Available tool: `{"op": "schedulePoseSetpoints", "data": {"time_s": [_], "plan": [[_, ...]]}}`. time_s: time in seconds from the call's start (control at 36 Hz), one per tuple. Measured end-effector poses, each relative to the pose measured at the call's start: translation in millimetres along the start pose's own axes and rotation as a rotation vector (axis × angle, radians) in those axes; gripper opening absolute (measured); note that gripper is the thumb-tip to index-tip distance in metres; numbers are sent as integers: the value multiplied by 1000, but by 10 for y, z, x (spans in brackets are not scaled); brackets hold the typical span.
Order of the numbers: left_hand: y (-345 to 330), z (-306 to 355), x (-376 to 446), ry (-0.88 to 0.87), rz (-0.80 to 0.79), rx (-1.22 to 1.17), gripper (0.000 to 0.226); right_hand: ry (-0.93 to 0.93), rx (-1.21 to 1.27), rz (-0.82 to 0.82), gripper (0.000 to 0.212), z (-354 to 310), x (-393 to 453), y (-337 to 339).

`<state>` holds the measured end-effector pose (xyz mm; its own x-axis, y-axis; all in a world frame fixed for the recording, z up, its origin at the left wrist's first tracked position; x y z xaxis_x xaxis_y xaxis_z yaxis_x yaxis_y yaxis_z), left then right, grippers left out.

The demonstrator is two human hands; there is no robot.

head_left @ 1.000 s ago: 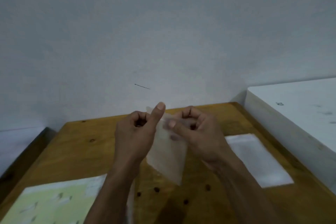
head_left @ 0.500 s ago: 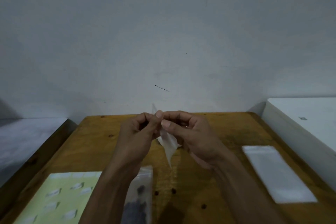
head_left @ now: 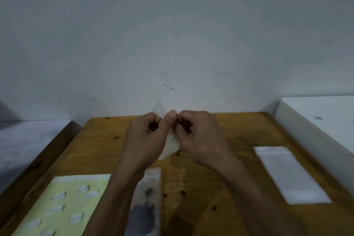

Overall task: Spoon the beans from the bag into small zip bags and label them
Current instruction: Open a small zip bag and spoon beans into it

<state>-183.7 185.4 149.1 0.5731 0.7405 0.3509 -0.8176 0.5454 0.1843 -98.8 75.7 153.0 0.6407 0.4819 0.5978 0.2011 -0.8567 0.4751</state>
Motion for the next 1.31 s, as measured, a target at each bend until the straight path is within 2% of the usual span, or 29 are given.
{"op": "schedulePoseSetpoints", "data": {"time_s": [0.08, 0.17, 0.31, 0.42, 0.56, 0.67, 0.78, 0.86, 0.92, 0.97, 1.08, 1.11, 1.19, 1.25, 1.31], "plan": [[-23, -11, -22, -16, -40, 12, 41, -42, 11, 45, 16, -1, -5, 10], [-6, -8, -9, -71, 13, 113, 39, -92, 26, 96, 13, 18, -20, 28], [-24, 57, 36, -162, 62, 280, 30, -12, -81, 166, 14, -18, -42, -6], [-18, 114, 79, -178, 46, 345, 28, -21, -135, 150, 13, -27, -53, -47], [3, 118, 1, -168, 36, 334, 33, -155, -146, 253, 15, 118, 58, 145], [-8, 127, 15, -130, 35, 295, 32, -93, -137, 180, 5, 113, 51, 155], [28, 121, 98, -84, 8, 298, 31, 44, -120, 36, 23, 77, 3, 112], [67, 159, 108, -74, -14, 301, 30, -1, -144, -56, 30, 69, 22, 125], [92, 188, 94, -86, -54, 264, 36, -53, -137, -83, 35, 83, 58, 167], [141, 192, 85, -146, -81, 237, 52, -103, -28, -100, 38, 98, 90, 200], [133, 104, 101, -311, -298, 521, 132, -212, 274, -133, 28, 108, 102, 223], [104, 83, 101, -335, -352, 556, 140, -231, 323, -148, 28, 125, 104, 212], [47, -4, 105, -359, -398, 557, 127, -263, 328, -225, 36, 187, 111, 172], [36, -32, 97, -431, -384, 620, 110, -269, 251, -259, 40, 224, 102, 161], [35, -55, 97, -491, -360, 692, 104, -258, 145, -266, 38, 259, 97, 147]]}}
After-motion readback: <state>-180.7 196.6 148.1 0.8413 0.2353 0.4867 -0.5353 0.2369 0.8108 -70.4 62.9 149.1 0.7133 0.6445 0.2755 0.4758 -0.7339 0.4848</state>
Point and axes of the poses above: each hand's wrist, its own x-axis towards the middle knuckle, its own y-axis out of the back of the hand, z = x × y, the point moved 3 cm from there along x, towards the middle knuckle, and after that the axes turned 10 degrees about z, right-handed, at the moved point
